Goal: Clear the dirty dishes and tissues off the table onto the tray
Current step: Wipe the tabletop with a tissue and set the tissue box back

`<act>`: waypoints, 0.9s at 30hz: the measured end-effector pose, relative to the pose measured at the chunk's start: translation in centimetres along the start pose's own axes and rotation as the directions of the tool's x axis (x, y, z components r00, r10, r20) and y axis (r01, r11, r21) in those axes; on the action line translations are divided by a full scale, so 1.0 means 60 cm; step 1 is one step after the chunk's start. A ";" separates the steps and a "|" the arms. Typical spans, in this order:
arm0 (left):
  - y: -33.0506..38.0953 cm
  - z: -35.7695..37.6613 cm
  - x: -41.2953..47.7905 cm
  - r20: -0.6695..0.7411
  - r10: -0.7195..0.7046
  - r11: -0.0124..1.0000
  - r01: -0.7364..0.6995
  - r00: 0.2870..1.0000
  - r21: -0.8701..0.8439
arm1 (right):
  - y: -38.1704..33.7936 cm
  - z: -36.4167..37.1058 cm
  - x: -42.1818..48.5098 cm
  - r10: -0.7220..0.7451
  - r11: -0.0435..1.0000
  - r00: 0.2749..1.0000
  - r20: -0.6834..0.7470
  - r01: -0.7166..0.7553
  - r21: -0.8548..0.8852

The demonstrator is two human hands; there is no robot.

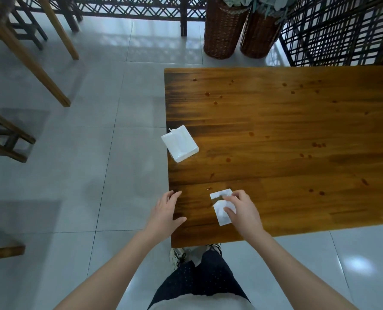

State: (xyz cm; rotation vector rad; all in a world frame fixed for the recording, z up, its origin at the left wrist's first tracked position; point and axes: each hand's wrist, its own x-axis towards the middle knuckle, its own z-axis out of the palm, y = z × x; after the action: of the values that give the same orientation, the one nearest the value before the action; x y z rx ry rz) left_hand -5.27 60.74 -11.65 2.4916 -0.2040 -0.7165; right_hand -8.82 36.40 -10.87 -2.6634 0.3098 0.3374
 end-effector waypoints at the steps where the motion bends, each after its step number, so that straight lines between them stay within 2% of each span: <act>1: -0.001 0.002 -0.001 -0.005 0.005 1.000 -0.005 1.000 0.014 | 0.005 0.002 -0.004 -0.025 0.999 0.999 -0.047 0.023 -0.043; 3: -0.001 0.004 -0.002 -0.013 0.013 0.999 -0.013 1.000 0.044 | 0.015 0.006 -0.011 -0.072 0.993 0.995 -0.064 0.066 -0.100; 5: 0.002 0.006 -0.002 -0.009 0.020 0.998 -0.020 1.000 0.064 | 0.024 0.015 -0.019 -0.096 0.991 0.995 -0.021 0.093 -0.094; 11: 0.006 0.007 -0.002 -0.032 0.035 0.996 -0.032 0.999 0.082 | 0.014 0.034 -0.033 -0.168 0.982 0.985 0.042 0.164 0.094; 16: 0.012 0.004 0.005 -0.042 0.052 0.990 -0.046 0.998 0.131 | -0.002 0.035 -0.025 -0.104 0.970 0.994 0.021 0.097 0.221; 20: 0.015 0.003 0.011 -0.037 0.059 0.987 -0.053 0.998 0.150 | -0.018 0.027 -0.006 -0.071 0.973 0.996 0.048 0.059 0.224; 23: 0.014 0.002 0.016 -0.041 0.056 0.987 -0.049 0.998 0.156 | -0.026 0.021 0.012 -0.108 0.977 0.993 0.048 0.097 0.190; 27: 0.012 0.001 0.022 -0.048 0.056 0.985 -0.048 0.997 0.163 | -0.027 0.019 0.033 -0.106 0.968 0.994 0.027 0.097 0.232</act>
State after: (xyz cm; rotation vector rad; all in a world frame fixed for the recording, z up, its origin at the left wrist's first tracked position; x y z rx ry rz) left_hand -4.16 59.74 -11.93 2.6451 -0.3184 -0.6354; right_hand -6.69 38.01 -11.78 -2.4307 0.1870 0.3009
